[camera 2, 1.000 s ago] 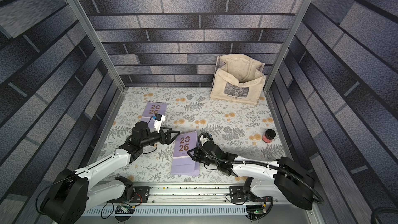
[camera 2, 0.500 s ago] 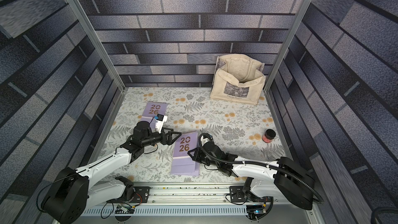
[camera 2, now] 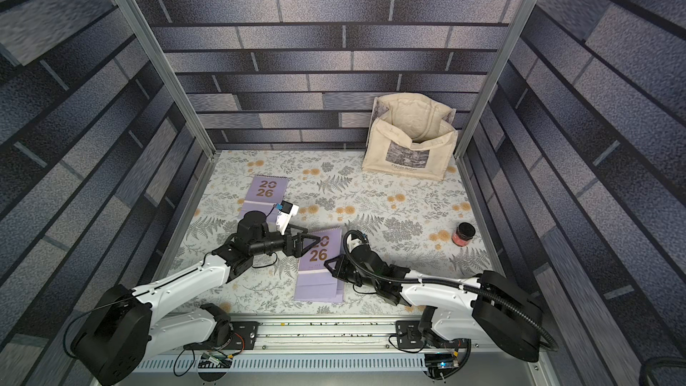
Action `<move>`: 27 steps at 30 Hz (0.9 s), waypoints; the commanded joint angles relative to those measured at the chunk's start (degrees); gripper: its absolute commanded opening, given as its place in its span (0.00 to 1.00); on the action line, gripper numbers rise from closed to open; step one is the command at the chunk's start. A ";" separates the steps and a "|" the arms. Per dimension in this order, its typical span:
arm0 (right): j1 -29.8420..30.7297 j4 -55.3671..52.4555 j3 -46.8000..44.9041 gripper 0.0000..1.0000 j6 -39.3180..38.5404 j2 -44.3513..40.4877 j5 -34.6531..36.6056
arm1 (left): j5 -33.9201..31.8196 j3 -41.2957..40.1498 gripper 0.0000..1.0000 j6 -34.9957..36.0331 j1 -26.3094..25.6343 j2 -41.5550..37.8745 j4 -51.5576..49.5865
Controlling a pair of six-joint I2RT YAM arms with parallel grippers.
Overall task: Stack the calendars
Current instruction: Place the calendar at the calendar.
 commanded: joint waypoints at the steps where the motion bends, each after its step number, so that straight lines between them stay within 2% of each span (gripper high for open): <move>1: 0.39 -4.58 -1.23 0.00 0.06 2.23 1.01 | -0.08 0.44 1.00 0.15 -0.55 0.61 -0.52; 18: 0.40 -7.92 -3.26 0.00 0.61 -0.26 1.74 | 0.04 0.93 1.00 0.41 -0.98 1.53 -0.56; 22: 0.39 -8.82 -2.67 0.07 0.22 0.22 1.58 | 0.00 1.10 1.00 0.41 -1.07 1.88 -0.56; 27: 0.40 -8.61 -1.38 0.11 -0.20 2.87 0.20 | 0.00 1.10 1.00 0.37 -1.14 1.91 -0.65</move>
